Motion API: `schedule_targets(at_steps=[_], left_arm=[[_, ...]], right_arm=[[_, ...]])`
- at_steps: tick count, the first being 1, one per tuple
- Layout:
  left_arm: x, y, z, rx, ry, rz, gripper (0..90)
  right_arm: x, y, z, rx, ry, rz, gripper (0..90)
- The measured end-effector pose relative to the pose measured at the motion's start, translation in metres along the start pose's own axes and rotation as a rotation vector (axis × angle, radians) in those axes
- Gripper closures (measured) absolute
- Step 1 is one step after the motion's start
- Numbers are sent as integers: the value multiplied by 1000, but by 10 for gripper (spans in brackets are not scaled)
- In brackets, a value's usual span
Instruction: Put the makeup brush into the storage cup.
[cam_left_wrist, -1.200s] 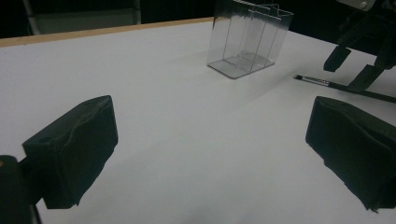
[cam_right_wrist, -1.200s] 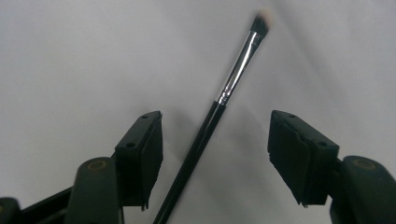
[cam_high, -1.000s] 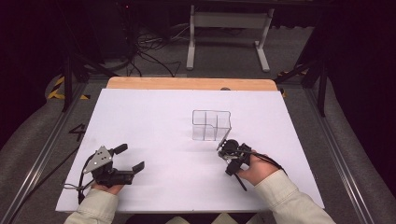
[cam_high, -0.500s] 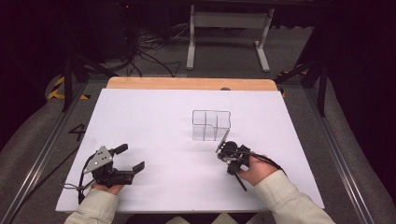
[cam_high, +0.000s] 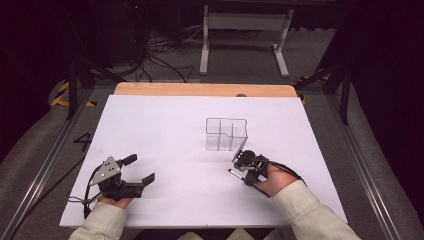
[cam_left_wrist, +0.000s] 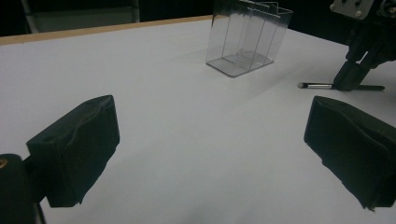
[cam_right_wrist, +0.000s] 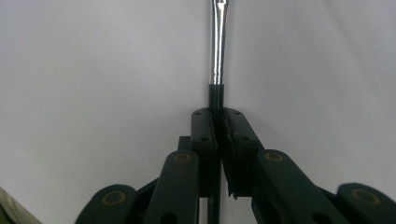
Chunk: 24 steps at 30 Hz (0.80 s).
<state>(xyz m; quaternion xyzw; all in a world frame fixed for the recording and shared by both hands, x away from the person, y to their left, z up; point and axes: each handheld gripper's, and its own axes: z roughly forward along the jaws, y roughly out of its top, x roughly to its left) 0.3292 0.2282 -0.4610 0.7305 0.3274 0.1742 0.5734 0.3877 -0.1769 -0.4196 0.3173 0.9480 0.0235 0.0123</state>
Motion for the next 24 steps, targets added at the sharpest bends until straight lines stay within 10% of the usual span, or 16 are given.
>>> schedule_targets(at_steps=[12,24], left_arm=[[0,0,0,1,1,0,41],[0,0,0,3,0,-2,41]], right_arm=[[2,1,-1,1,-16,-5,841],[1,-5,-24,-118,-9,-22,842]])
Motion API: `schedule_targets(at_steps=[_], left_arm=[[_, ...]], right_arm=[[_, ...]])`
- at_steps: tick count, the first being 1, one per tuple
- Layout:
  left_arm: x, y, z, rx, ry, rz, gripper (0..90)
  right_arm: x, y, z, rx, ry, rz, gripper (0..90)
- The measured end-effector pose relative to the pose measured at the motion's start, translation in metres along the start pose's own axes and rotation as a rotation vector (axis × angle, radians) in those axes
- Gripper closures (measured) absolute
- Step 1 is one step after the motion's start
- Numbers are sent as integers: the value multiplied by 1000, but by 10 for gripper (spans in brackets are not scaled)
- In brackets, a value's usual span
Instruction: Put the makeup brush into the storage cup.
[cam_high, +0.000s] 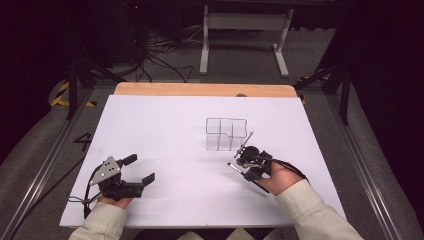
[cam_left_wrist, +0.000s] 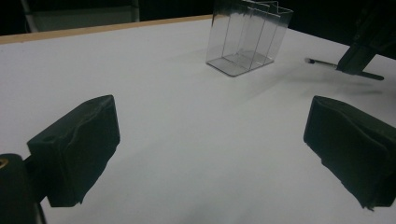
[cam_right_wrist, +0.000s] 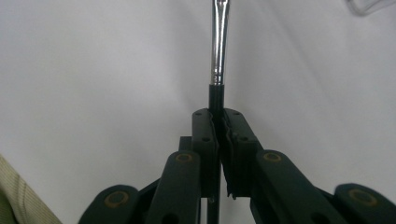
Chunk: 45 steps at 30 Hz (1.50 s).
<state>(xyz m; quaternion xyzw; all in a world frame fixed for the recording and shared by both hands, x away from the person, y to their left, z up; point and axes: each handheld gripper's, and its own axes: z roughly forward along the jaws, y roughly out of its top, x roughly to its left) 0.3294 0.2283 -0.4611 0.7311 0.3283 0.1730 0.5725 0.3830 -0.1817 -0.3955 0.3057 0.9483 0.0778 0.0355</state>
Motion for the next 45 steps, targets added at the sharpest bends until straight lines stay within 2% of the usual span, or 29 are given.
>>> schedule_targets(at_steps=[3,6,8,14,15,19,24,31,34,35,36,45], left_arm=[[0,0,0,2,-2,0,41],[0,0,0,1,-1,3,42],[0,0,0,0,0,3,42],[0,0,0,2,-1,4,42],[0,0,0,2,-2,5,42],[0,0,0,0,-1,7,43],[0,0,0,0,-3,5,43],[0,0,0,2,-4,6,44],[-1,0,0,2,-5,5,44],[-1,0,0,2,-5,5,44],[0,0,0,2,-5,5,44],[0,0,0,4,-7,3,46]], right_arm=[[-1,-1,-12,-63,-8,-1,842],[-2,-2,-20,-101,-13,4,842],[-3,-2,-22,-112,-7,4,842],[-2,-8,-35,-216,-15,-10,842],[-2,-8,-35,-216,-15,-10,842],[-4,-12,-43,-307,-16,-4,842],[-9,-18,-48,-395,-7,12,842],[-11,-25,-52,-488,-17,10,842],[-12,-30,-56,-564,-18,9,842],[-12,-30,-56,-564,-18,9,842],[-12,-33,-57,-615,-15,14,842],[-12,-49,-50,-775,-6,31,842]])
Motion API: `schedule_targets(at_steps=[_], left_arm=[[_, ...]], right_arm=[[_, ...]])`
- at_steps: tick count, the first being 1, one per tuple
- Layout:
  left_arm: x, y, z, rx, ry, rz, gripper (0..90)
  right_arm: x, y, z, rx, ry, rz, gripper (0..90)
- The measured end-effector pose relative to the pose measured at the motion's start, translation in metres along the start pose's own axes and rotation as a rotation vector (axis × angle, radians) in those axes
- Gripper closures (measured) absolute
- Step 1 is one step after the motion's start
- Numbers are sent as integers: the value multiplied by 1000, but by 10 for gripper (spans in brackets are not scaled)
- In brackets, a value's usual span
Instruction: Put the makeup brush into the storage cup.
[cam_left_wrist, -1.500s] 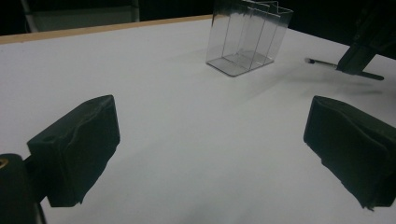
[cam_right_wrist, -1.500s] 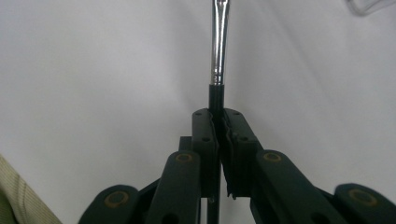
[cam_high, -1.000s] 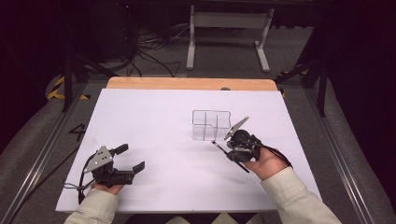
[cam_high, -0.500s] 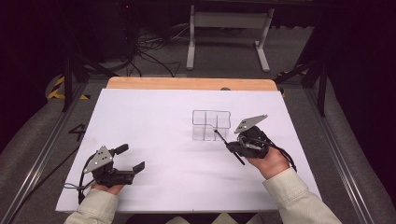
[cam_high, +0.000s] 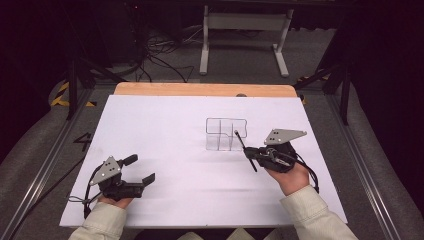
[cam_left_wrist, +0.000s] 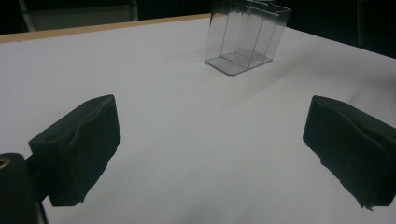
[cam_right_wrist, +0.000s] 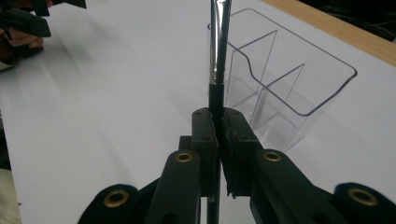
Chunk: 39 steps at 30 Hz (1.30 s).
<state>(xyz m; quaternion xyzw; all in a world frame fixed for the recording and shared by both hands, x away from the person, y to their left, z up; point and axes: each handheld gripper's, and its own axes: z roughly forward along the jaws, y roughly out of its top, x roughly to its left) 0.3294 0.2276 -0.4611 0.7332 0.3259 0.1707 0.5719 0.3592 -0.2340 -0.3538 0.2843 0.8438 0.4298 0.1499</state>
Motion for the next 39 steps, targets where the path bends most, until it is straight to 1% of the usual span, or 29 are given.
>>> schedule_targets(at_steps=[2,4,7,8,9,12,14,15,17,19,20,23,25,27,29,30,32,34,39], left_arm=[[0,0,0,0,0,0,46],[0,0,0,0,0,-1,46],[0,0,0,0,-1,-1,46],[0,0,0,0,-1,-1,47],[0,0,0,0,-1,-1,47],[0,0,0,0,-1,-1,47],[0,0,0,1,0,-1,47],[0,0,0,0,-1,-2,47],[0,0,0,1,-1,-2,47],[0,0,0,1,-2,-2,47],[0,0,0,1,-2,-2,48],[0,0,0,1,-2,-2,48],[0,0,0,1,-3,-2,48],[0,0,0,1,-3,-2,48],[0,0,0,2,-3,-2,48],[0,0,0,1,-4,-2,48],[0,0,0,1,-4,-2,48],[0,0,0,2,-5,-1,48],[0,0,0,2,-6,-2,48]], right_arm=[[0,0,0,-8,3,1,842],[0,-1,-2,-43,3,-1,842],[-1,-3,-4,-95,5,8,842],[-1,-4,-4,-115,-1,4,842],[-1,-4,-4,-115,-1,4,842],[-2,-7,-6,-177,-9,-11,842],[-2,-10,-6,-223,-26,-32,842],[-2,-10,-6,-223,-26,-32,842],[-4,-12,-5,-256,-22,-31,841],[-5,-12,-5,-274,-20,-26,841],[-6,-13,-5,-295,-19,-23,841],[-7,-15,-5,-329,-26,-29,841],[-9,-16,-5,-350,-27,-23,841],[-10,-17,-5,-357,-27,-23,840],[-12,-17,-5,-377,-18,-16,840],[-13,-18,-5,-381,-23,-14,839],[-16,-19,-5,-399,-17,-4,839],[-17,-20,-5,-425,-21,-12,839],[-19,-23,-4,-470,-27,-2,838]])
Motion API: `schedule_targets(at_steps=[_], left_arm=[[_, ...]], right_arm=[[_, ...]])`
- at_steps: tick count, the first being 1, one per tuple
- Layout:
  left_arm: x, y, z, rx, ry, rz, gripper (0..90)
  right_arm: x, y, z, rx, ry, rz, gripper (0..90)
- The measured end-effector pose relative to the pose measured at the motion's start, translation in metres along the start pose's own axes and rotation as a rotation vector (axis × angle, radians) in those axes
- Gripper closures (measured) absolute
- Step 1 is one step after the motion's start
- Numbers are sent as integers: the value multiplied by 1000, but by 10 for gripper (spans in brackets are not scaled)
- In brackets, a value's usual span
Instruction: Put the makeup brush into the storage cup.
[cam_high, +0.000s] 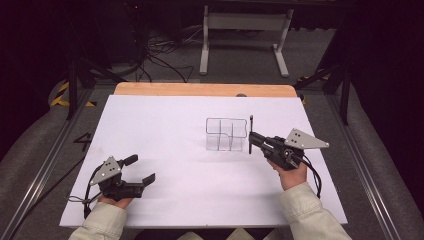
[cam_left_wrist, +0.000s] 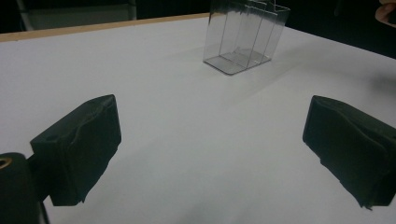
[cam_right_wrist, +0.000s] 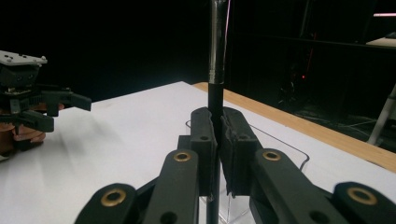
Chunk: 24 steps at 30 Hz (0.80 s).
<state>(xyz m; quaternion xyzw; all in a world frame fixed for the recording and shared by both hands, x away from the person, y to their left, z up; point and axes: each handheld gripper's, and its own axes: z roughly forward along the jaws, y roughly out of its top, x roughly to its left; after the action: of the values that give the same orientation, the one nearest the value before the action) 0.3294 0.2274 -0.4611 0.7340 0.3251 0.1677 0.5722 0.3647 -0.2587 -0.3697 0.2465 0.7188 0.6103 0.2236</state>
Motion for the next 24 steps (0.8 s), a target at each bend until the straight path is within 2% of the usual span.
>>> schedule_targets(at_steps=[7,15,20,24], left_arm=[[0,0,0,0,-1,1,48],[0,0,0,2,-2,2,48],[0,0,0,3,-2,3,48],[0,0,0,3,-3,3,48]], right_arm=[[-3,-3,0,-21,-3,9,838],[-4,-6,0,-64,4,-22,837],[-3,-4,5,-91,-13,-69,835],[-3,-4,10,-98,-23,-76,835]])
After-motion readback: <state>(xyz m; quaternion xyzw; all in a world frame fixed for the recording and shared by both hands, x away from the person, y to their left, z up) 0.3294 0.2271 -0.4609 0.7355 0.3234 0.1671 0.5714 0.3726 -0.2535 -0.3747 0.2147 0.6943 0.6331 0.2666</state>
